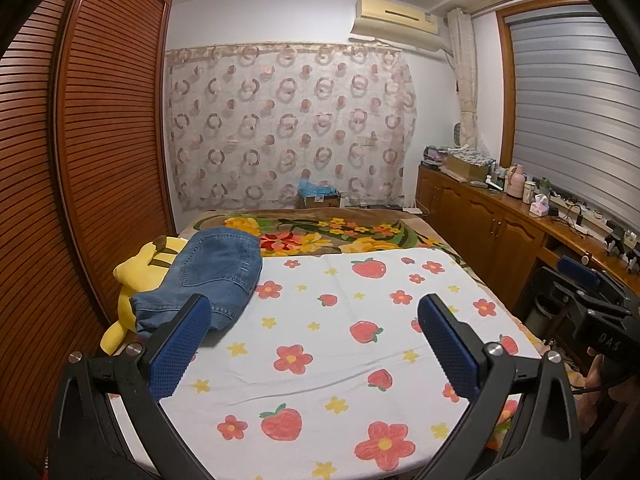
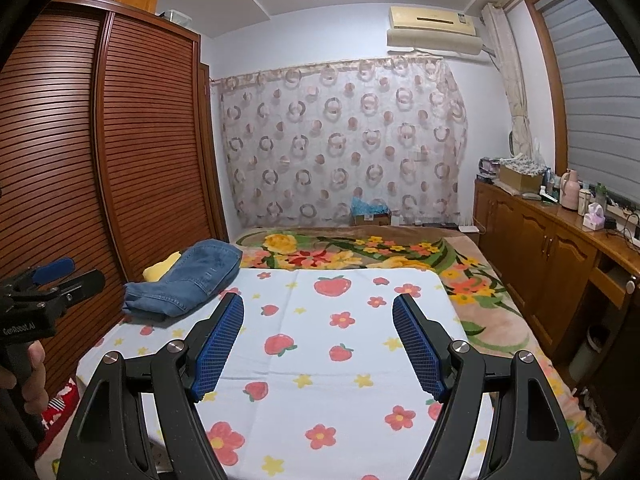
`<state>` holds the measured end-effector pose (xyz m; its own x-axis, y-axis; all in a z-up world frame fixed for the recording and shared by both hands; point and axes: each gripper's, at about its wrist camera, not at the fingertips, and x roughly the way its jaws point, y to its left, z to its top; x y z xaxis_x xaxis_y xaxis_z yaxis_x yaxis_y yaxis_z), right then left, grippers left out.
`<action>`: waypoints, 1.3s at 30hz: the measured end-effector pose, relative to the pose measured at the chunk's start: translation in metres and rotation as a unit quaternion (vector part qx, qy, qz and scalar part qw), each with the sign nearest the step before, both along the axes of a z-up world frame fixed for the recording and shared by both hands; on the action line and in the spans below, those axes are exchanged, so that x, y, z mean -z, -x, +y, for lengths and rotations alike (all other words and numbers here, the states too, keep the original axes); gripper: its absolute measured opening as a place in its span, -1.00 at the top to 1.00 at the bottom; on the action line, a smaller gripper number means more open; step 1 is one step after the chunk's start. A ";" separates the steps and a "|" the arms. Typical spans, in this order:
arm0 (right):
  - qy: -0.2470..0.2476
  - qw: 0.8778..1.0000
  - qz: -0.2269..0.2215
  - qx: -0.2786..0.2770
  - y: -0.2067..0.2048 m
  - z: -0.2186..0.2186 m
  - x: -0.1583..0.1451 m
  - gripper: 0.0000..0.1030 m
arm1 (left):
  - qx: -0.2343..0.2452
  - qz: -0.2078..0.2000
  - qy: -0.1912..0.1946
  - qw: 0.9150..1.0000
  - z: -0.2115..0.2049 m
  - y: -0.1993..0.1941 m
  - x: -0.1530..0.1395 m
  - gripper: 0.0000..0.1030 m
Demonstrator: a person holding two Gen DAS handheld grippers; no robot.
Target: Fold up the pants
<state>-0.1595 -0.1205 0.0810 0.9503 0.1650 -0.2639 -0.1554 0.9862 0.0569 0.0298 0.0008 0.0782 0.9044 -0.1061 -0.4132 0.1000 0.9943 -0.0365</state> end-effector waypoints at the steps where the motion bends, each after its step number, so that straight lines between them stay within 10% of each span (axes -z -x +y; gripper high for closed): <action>1: 0.000 1.000 0.000 -0.002 0.000 -0.002 0.000 -0.53 | 0.000 0.000 -0.001 1.000 0.000 0.000 0.000 -1.00; 39: 0.000 1.000 -0.003 -0.010 -0.006 -0.015 0.000 -0.53 | 0.000 -0.002 -0.001 1.000 -0.002 0.000 0.001 -1.00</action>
<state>-0.1538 -0.1353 0.0806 0.9483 0.1836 -0.2590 -0.1750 0.9830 0.0562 0.0295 -0.0012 0.0772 0.9061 -0.1041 -0.4099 0.0991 0.9945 -0.0335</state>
